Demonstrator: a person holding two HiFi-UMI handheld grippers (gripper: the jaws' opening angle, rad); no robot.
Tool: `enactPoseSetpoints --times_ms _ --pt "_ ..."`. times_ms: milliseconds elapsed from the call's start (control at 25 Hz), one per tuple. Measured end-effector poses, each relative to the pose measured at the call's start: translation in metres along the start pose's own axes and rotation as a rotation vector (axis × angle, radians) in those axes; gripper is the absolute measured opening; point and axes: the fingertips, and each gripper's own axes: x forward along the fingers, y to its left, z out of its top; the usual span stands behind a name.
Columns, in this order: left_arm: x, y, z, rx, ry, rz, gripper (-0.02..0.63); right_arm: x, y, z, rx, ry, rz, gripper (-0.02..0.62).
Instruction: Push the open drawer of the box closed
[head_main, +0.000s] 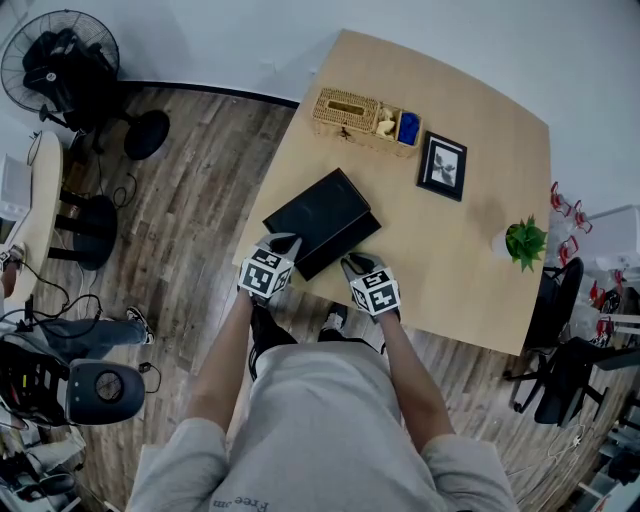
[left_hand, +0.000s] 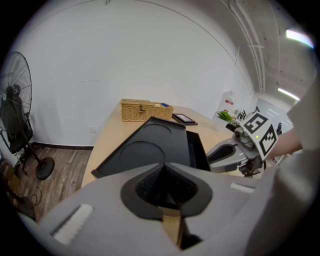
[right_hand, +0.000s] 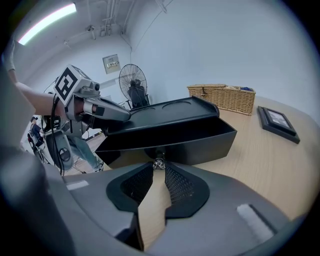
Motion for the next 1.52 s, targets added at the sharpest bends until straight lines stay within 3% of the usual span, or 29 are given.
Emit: enactPoseSetpoints --times_ms 1520 --pt "0.0 -0.001 0.0 0.013 0.002 -0.011 0.052 0.032 0.0 0.031 0.025 -0.002 -0.007 0.077"
